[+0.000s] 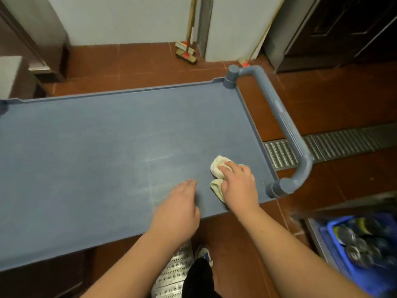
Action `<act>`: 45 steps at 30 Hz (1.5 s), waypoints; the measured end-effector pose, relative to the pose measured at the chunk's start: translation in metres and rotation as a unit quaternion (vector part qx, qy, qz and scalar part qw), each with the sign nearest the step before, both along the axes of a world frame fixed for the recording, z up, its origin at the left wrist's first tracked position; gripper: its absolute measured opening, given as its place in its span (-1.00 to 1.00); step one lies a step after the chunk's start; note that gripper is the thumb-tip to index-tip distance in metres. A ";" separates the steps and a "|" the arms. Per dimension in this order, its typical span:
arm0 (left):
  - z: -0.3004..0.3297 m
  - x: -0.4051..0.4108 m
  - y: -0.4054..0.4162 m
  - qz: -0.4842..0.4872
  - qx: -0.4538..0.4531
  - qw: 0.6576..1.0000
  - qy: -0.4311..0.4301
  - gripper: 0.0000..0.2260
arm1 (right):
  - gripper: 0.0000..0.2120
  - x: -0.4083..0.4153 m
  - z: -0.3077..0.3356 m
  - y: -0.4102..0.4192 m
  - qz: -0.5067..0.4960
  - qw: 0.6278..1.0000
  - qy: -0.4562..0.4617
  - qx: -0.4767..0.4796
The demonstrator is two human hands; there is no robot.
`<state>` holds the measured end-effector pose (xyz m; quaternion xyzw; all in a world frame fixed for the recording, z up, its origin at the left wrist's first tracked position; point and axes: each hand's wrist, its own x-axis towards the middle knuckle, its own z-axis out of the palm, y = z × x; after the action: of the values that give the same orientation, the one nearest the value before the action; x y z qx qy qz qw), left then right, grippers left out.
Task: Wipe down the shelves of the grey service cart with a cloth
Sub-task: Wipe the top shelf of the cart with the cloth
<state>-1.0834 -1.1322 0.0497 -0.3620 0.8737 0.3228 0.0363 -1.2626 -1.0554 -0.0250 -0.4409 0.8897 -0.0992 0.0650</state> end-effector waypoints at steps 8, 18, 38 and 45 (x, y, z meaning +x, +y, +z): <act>-0.006 -0.039 0.017 -0.016 -0.008 1.000 0.005 -0.44 | -0.62 -0.062 0.007 0.009 -0.167 0.984 0.024 -0.063; -0.011 -0.009 0.003 -0.010 -0.008 1.000 -0.020 -0.45 | -0.60 -0.046 -0.012 -0.001 -0.174 0.983 -0.030 -0.050; 0.020 0.031 -0.032 0.285 0.576 0.745 0.178 -0.53 | -0.53 0.100 0.072 -0.011 -0.255 0.323 -0.845 -0.342; 0.014 0.016 -0.019 0.322 0.515 0.743 0.280 -0.76 | -0.36 0.077 0.061 -0.003 -0.316 0.359 -0.807 -0.346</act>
<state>-1.0677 -1.1509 0.0640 -0.4415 0.3764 0.8032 -0.1351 -1.1860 -1.0585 0.0360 0.1809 0.3718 -0.7199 0.5575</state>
